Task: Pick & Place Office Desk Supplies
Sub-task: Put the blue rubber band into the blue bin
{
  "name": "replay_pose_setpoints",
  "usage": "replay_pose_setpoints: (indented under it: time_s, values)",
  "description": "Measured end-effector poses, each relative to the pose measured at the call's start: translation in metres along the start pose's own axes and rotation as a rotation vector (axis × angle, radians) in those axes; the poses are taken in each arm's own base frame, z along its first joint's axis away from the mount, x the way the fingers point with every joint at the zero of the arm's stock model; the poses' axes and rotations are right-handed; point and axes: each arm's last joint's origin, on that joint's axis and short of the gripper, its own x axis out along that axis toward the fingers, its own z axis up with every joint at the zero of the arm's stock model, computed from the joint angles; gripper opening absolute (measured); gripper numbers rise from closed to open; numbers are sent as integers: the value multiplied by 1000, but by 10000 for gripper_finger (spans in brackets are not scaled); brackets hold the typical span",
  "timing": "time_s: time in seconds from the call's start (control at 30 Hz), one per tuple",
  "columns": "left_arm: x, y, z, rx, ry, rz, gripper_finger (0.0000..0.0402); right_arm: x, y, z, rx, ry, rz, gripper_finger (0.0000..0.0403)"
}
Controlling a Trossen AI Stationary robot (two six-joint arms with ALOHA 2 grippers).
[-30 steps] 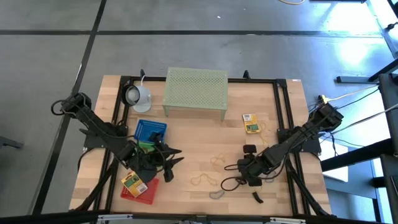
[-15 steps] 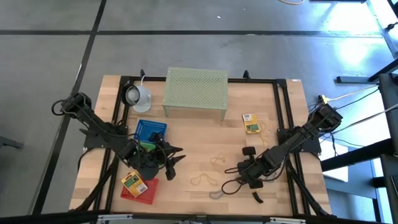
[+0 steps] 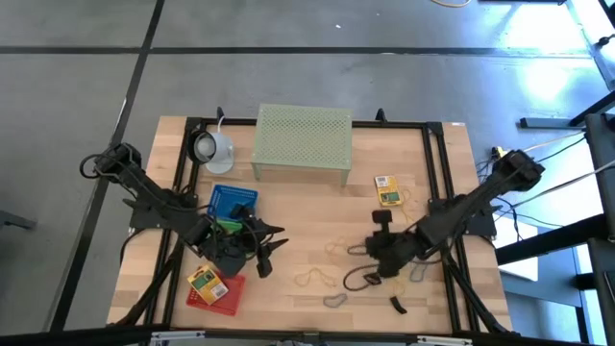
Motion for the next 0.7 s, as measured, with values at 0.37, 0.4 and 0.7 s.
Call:
replay_pose_setpoints:
  time_s: [0.37,0.4,0.7]
  values:
    - [28,8,0,82,13,57,150,-43,-26,50,-8,-536,11,11]
    - [31,7,0,96,14,35,155,-45,-28,54,-13,-573,24,11]
    - [48,-18,1,191,-85,-190,195,-45,-49,71,-7,-706,-39,13]
